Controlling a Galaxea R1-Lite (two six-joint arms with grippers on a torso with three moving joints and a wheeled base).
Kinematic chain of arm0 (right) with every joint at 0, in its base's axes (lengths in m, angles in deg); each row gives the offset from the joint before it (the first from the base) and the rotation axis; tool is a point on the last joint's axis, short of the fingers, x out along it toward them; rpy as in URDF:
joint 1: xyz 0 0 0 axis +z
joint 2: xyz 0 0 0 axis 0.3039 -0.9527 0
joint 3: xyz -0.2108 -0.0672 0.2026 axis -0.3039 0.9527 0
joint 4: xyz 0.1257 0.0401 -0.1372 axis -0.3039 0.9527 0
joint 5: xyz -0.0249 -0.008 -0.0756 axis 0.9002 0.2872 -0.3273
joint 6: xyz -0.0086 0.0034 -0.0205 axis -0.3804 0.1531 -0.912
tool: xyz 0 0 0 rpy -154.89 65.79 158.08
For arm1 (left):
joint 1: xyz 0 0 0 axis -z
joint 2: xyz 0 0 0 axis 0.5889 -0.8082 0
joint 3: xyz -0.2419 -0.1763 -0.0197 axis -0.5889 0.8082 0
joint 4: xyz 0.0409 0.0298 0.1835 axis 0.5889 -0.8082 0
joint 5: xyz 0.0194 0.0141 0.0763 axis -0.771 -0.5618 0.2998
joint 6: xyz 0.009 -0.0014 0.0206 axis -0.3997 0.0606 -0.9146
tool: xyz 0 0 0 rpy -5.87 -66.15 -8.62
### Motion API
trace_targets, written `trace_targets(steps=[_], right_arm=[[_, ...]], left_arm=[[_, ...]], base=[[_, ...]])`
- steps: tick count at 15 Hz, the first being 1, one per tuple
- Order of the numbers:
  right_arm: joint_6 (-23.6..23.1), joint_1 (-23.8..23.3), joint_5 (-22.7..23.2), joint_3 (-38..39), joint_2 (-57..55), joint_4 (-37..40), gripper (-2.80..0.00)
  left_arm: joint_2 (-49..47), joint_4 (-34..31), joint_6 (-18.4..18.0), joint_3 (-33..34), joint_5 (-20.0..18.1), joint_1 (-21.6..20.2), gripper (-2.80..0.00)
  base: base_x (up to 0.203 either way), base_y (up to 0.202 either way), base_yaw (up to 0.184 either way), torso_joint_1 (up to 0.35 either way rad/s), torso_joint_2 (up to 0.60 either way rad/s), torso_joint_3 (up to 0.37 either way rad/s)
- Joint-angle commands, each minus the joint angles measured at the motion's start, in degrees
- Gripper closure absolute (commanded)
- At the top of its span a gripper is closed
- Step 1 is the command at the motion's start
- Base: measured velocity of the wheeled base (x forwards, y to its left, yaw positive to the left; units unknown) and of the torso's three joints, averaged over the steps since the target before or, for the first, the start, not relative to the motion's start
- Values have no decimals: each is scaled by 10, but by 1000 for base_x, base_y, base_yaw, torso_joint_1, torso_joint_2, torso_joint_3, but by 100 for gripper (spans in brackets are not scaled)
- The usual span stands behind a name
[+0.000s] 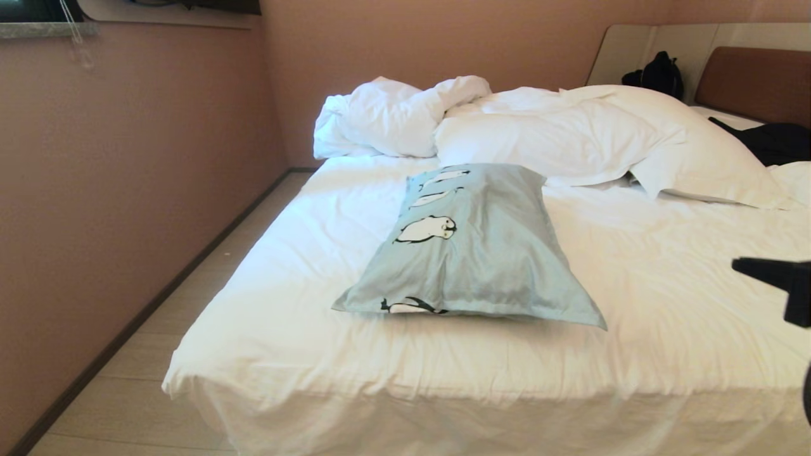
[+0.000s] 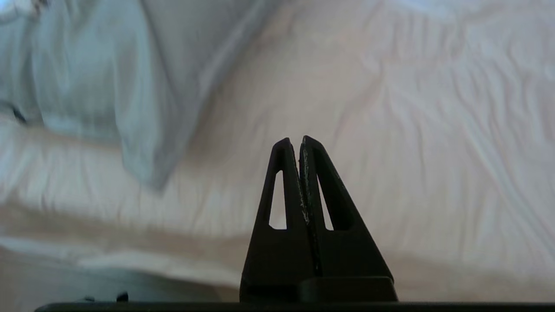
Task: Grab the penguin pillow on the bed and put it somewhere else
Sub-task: Pick up the pillow
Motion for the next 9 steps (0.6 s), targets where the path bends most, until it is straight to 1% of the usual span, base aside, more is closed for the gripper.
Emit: trace_targets(steps=[1, 5, 8, 9], right_arm=[[2, 32, -1, -88, -141, -151, 0], [31, 71, -20, -172, -240, -157, 0], [58, 106, -61, -235, -319, -158, 0], [75, 119, -71, -255, -341, -158, 0]], left_arm=[[0, 0, 0, 1, 0, 0, 0], [0, 0, 0, 1, 0, 0, 0], [0, 0, 0, 1, 0, 0, 0], [0, 0, 0, 1, 0, 0, 0]], base=[[0, 0, 0, 0, 0, 0], [0, 0, 0, 0, 0, 0], [0, 0, 0, 0, 0, 0], [0, 0, 0, 0, 0, 0]])
